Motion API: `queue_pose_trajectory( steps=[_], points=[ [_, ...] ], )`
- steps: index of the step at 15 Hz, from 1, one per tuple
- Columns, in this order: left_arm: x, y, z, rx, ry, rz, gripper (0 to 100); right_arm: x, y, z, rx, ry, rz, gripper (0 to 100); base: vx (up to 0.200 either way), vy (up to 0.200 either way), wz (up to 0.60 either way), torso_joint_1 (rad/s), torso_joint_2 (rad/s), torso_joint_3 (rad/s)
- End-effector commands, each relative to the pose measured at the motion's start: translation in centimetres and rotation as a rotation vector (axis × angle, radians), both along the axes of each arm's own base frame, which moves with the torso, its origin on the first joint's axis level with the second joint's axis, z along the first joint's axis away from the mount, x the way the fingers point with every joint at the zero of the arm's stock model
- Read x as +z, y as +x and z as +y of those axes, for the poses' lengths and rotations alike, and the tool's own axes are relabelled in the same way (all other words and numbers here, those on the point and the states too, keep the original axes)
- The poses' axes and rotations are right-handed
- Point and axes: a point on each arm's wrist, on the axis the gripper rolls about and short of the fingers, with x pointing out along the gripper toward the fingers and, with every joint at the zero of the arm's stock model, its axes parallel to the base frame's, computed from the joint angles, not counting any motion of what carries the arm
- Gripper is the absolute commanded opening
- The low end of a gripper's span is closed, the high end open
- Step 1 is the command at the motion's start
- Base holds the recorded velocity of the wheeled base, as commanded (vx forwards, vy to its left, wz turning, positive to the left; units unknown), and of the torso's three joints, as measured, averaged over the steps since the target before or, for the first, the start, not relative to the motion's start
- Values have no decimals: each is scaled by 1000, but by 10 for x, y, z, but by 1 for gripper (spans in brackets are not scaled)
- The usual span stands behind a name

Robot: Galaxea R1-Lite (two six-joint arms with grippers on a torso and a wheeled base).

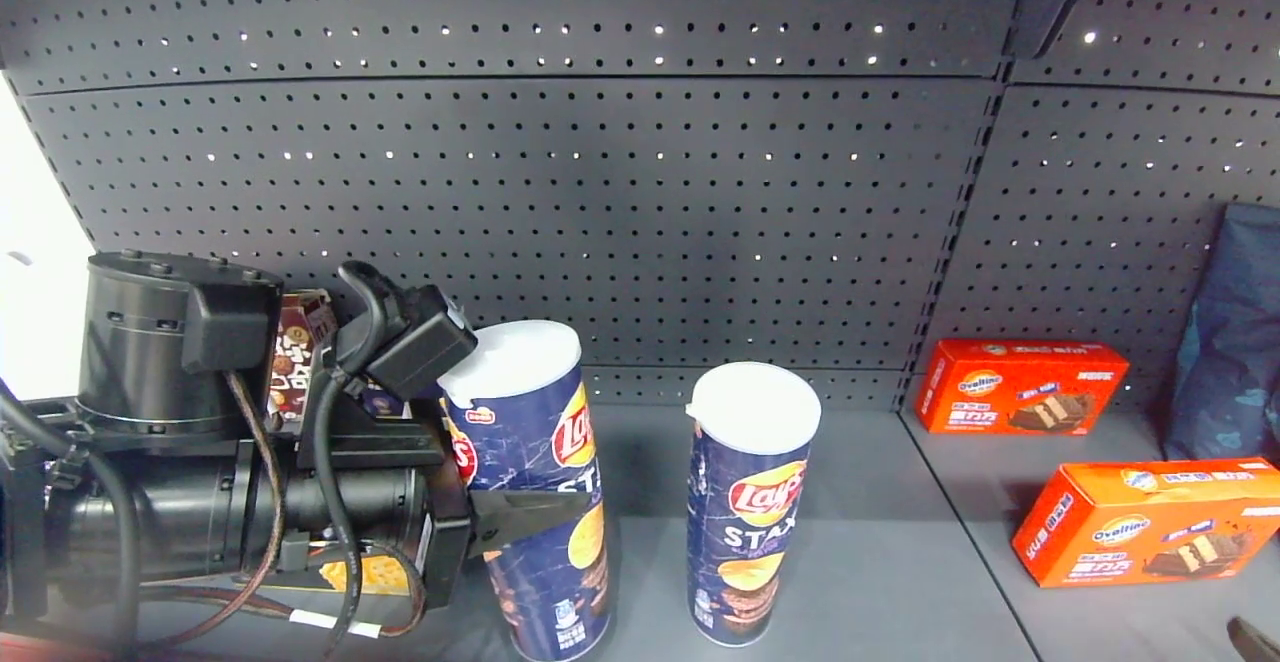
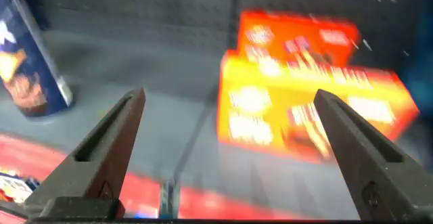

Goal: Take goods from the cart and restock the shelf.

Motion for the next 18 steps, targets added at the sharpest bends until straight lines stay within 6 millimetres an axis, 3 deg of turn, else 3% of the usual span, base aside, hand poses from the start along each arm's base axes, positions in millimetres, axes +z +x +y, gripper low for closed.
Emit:
queue_pose_trajectory(
  steps=[1, 3, 13, 16, 18],
  points=[
    [0, 1, 1, 6, 0, -1, 0, -43, -48, -2, -91, 12, -58, 100, 0, 0, 0, 0, 0, 0],
    [0, 1, 2, 9, 0, -1, 0, -47, -48, -4, -192, 27, -12, 100, 0, 0, 0, 0, 0, 0],
    [7, -7, 12, 67, 3, -35, 0, -47, -48, -4, -191, 31, -10, 100, 0, 0, 0, 0, 0, 0],
    [26, 1, 8, 80, -22, -99, 0, -47, -48, -4, -191, 31, -10, 100, 0, 0, 0, 0, 0, 0],
    [24, 13, 3, 123, 23, -126, 0, -47, -48, -4, -191, 31, -10, 100, 0, 0, 0, 0, 0, 0]
  ],
)
